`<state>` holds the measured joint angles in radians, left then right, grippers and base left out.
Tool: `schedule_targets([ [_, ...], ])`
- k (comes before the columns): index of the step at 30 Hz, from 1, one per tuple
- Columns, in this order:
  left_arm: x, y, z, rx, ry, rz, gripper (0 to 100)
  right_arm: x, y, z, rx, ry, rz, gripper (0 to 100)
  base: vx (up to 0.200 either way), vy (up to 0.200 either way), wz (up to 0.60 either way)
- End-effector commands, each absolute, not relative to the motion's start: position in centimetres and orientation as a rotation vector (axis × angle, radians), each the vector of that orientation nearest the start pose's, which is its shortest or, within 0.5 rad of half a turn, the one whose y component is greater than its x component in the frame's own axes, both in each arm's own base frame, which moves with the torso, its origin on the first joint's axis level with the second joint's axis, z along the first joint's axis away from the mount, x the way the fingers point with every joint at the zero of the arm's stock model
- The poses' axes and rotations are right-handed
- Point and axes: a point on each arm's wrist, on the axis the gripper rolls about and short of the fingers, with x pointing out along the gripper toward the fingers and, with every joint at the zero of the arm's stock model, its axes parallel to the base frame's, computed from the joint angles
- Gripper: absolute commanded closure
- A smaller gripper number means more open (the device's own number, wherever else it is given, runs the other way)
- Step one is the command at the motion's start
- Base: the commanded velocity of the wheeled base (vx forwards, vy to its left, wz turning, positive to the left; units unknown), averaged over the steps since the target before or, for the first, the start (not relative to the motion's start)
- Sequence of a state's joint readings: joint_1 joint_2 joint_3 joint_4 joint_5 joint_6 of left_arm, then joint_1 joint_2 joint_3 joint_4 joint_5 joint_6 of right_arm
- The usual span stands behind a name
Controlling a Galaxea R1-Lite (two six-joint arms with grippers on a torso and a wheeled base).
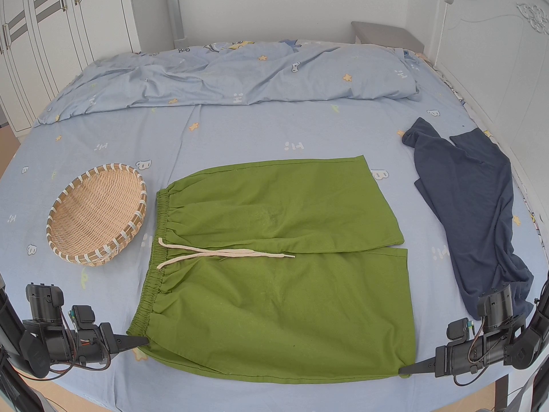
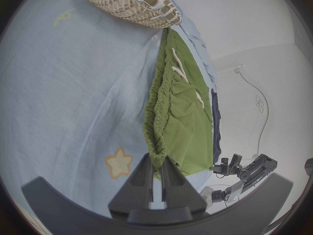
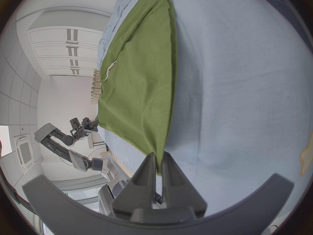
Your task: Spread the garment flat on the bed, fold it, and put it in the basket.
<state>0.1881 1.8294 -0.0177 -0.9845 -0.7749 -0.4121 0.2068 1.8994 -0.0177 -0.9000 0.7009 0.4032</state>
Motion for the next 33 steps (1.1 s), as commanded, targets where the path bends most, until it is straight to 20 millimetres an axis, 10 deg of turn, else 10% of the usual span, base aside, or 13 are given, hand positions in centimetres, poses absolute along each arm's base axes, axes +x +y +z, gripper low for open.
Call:
schedule_targets([
  [1,16.9,1.6,3.0,-0.779,0.873,-0.39,100,16.0,4.9,1.3,0.595,1.154,0.626,100,0.0,0.0,0.0],
  [18,16.1,0.4,8.1,-0.859,0.758,-0.403,100,16.6,4.1,6.0,0.567,0.894,0.65,100,0.0,0.0,0.0],
  [33,20.9,1.2,14.7,-0.877,0.817,-0.294,100,21.7,3.6,17.0,0.531,0.811,0.626,100,0.0,0.0,0.0],
])
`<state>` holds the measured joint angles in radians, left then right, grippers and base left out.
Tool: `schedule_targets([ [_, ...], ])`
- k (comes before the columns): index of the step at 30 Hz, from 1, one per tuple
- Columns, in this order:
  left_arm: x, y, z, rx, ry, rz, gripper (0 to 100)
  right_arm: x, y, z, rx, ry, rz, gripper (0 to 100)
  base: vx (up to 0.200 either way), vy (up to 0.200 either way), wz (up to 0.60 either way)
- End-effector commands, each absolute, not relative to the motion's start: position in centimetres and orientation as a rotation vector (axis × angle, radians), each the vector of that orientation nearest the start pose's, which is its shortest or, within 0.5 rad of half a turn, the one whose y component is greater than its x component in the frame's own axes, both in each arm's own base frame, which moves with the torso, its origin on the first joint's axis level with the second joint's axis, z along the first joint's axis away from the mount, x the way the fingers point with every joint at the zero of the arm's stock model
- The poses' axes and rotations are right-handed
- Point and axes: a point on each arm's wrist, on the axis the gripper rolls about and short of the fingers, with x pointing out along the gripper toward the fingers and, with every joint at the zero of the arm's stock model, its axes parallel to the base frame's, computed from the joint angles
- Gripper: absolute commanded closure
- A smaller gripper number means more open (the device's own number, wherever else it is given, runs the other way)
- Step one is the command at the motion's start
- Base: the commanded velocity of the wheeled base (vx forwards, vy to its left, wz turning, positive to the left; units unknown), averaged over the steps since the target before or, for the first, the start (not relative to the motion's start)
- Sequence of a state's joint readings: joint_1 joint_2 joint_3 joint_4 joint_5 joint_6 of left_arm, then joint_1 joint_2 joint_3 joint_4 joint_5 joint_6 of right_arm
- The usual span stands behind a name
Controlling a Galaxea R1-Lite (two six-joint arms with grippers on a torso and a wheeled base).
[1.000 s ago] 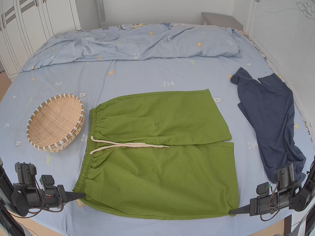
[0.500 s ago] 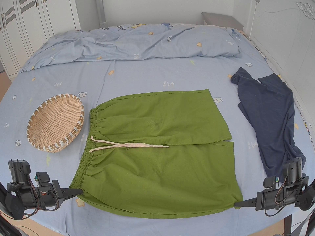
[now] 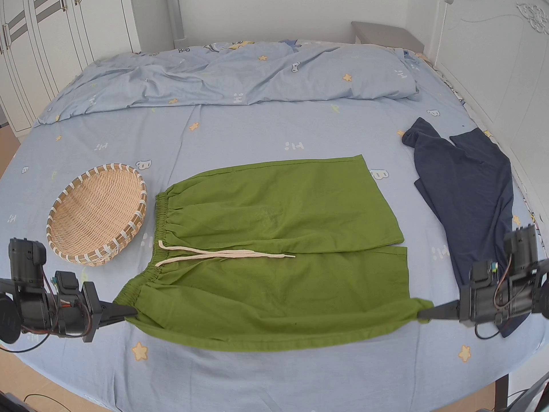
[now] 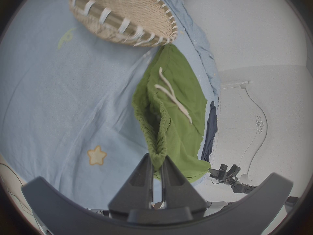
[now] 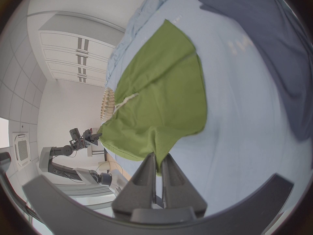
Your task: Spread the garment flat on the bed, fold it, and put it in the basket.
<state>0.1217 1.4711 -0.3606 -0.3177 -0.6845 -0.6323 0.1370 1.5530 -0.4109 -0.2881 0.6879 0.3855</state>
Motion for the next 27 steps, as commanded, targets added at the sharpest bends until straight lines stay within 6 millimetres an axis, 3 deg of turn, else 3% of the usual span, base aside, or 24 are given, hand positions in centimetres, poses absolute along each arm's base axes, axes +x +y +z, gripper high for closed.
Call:
schedule_targets([
  [1,20.9,1.2,14.7,-0.877,0.817,-0.294,100,21.7,3.6,17.0,0.531,0.811,0.626,100,0.0,0.0,0.0],
  [4,22.7,1.2,15.3,-0.883,0.831,-0.275,100,23.0,3.5,19.5,0.523,0.774,0.629,100,0.0,0.0,0.0],
  [10,25.5,1.3,16.5,-0.876,0.834,-0.264,100,26.2,3.9,22.1,0.515,0.759,0.635,100,0.0,0.0,0.0],
  [19,29.3,1.6,18.0,-0.868,0.816,-0.275,100,31.4,4.6,24.1,0.507,0.754,0.646,100,0.0,0.0,0.0],
  [27,32.7,1.3,18.9,-0.834,0.778,-0.261,100,34.9,4.8,24.9,0.469,0.734,0.656,100,0.0,0.0,0.0],
])
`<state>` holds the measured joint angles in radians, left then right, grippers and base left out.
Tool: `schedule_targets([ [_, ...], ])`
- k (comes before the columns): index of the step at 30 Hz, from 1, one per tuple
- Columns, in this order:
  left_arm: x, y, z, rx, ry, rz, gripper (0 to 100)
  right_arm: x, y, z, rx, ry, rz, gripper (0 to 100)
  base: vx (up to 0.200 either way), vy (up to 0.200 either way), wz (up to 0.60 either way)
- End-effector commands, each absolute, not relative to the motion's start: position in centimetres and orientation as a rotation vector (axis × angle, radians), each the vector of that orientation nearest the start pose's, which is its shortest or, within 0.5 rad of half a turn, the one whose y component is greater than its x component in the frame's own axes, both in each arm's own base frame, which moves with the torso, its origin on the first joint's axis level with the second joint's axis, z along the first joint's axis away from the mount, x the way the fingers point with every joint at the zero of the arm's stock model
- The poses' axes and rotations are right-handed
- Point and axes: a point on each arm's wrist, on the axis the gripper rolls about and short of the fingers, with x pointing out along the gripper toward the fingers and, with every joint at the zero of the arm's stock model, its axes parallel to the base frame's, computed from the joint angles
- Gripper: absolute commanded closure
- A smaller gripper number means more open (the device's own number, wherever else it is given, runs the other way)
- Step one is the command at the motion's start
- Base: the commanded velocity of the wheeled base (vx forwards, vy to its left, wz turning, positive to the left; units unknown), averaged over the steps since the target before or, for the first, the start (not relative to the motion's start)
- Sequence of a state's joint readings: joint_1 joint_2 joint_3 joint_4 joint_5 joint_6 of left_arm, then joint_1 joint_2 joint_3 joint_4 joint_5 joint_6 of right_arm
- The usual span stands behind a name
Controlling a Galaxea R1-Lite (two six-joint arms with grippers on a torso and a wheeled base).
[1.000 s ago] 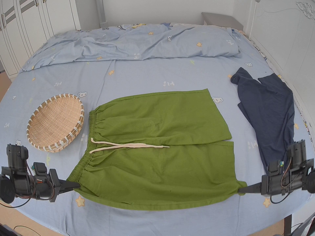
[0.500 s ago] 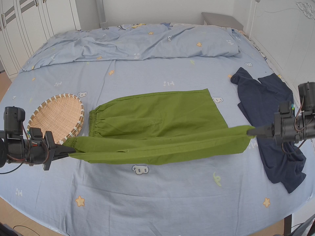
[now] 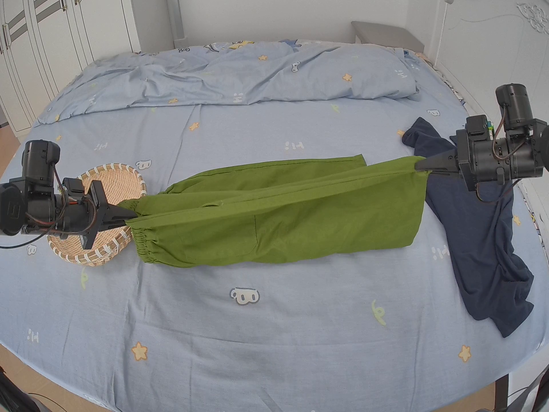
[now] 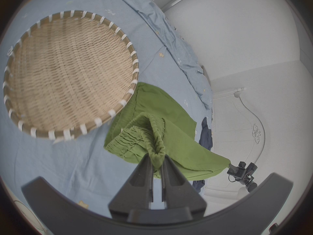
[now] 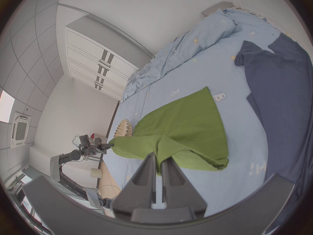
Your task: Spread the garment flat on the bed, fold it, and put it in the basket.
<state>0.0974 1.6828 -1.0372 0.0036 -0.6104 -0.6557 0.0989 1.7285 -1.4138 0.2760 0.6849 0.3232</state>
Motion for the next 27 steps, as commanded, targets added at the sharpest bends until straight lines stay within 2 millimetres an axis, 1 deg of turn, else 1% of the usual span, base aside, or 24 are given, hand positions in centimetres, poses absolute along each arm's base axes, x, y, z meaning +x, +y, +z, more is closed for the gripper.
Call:
schedule_targets([
  [1,33.1,1.2,19.0,-0.83,0.778,-0.256,100,35.3,4.8,24.9,0.466,0.729,0.658,100,0.0,0.0,0.0],
  [6,34.6,1.1,19.6,-0.82,0.753,-0.262,100,36.3,4.8,25.5,0.441,0.688,0.669,100,0.0,0.0,0.0],
  [8,35.2,1.2,19.4,-0.82,0.753,-0.262,100,36.7,4.8,25.6,0.438,0.678,0.671,100,0.0,0.0,0.0],
  [10,35.9,1.2,19.2,-0.819,0.751,-0.263,100,37.5,5.0,25.9,0.426,0.652,0.681,100,0.0,0.0,0.0],
  [12,36.2,1.3,19.2,-0.819,0.748,-0.263,100,38.0,5.1,26.1,0.417,0.638,0.685,100,0.0,0.0,0.0],
  [17,36.7,1.4,19.3,-0.815,0.735,-0.263,100,40.0,5.4,26.3,0.398,0.604,0.699,100,0.0,0.0,0.0],
  [21,37.2,1.5,19.5,-0.813,0.728,-0.266,100,40.9,5.4,26.4,0.399,0.599,0.696,100,0.0,0.0,0.0],
  [22,37.2,1.4,19.6,-0.812,0.726,-0.269,100,40.9,5.4,26.4,0.399,0.599,0.696,100,0.0,0.0,0.0],
  [23,37.6,1.5,20.0,-0.806,0.711,-0.273,100,41.5,5.4,26.3,0.4,0.599,0.695,100,0.0,0.0,0.0],
  [25,38.0,1.5,20.4,-0.804,0.699,-0.276,100,42.0,5.4,26.1,0.402,0.609,0.688,100,0.0,0.0,0.0],
  [27,38.2,1.6,20.2,-0.805,0.704,-0.274,100,42.2,5.4,25.8,0.405,0.625,0.682,100,0.0,0.0,0.0],
])
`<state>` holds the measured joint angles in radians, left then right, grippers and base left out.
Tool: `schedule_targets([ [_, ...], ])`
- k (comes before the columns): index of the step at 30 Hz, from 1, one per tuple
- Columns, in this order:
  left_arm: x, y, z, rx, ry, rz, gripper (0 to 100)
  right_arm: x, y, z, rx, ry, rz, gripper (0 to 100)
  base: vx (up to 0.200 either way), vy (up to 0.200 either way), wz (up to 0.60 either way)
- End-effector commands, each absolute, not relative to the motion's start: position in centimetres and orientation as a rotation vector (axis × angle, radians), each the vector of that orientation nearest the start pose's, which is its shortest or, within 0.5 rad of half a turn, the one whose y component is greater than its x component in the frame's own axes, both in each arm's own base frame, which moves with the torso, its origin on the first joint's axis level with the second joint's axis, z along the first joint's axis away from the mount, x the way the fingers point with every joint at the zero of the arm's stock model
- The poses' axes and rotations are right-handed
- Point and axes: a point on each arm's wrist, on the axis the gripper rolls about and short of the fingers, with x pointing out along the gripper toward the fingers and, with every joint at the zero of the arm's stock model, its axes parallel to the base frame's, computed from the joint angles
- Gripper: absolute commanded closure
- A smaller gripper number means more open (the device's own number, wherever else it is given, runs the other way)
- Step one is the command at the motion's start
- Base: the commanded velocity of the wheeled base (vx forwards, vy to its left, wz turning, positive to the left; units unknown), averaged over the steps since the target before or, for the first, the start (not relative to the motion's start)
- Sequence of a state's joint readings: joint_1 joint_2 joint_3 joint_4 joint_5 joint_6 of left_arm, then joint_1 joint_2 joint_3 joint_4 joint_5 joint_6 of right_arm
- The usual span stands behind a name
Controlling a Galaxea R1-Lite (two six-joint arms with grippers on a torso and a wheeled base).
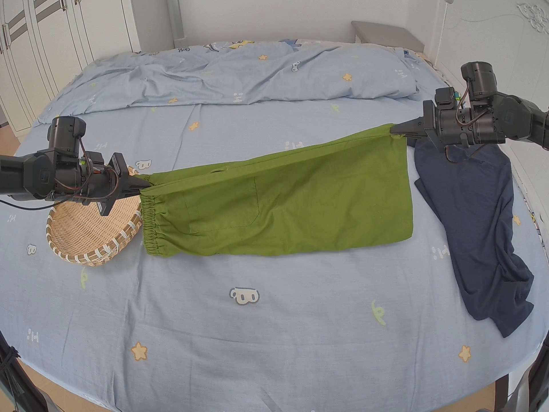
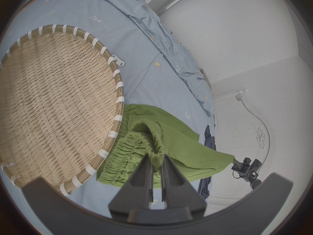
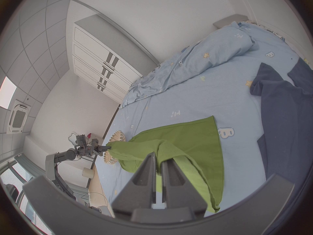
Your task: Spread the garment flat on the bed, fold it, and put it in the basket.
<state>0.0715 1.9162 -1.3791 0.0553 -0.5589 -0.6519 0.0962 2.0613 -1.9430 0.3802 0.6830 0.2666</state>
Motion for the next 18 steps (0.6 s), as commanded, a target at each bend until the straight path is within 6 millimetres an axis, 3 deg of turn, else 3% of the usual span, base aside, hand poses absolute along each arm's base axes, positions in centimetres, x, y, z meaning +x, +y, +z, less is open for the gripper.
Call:
schedule_targets([
  [1,38.6,1.6,19.9,-0.806,0.711,-0.27,100,42.6,5.4,25.0,0.411,0.648,0.669,100,0.0,0.0,0.0],
  [4,39.6,1.7,19.0,-0.807,0.723,-0.264,100,43.4,5.4,23.4,0.421,0.686,0.654,100,0.0,0.0,0.0],
  [10,40.6,2.1,19.1,-0.807,0.708,-0.26,100,44.4,5.5,21.5,0.435,0.728,0.642,100,0.0,0.0,0.0],
  [18,40.7,2.1,18.7,-0.806,0.714,-0.262,100,44.5,5.5,21.6,0.382,0.694,0.665,100,0.0,0.0,0.0],
])
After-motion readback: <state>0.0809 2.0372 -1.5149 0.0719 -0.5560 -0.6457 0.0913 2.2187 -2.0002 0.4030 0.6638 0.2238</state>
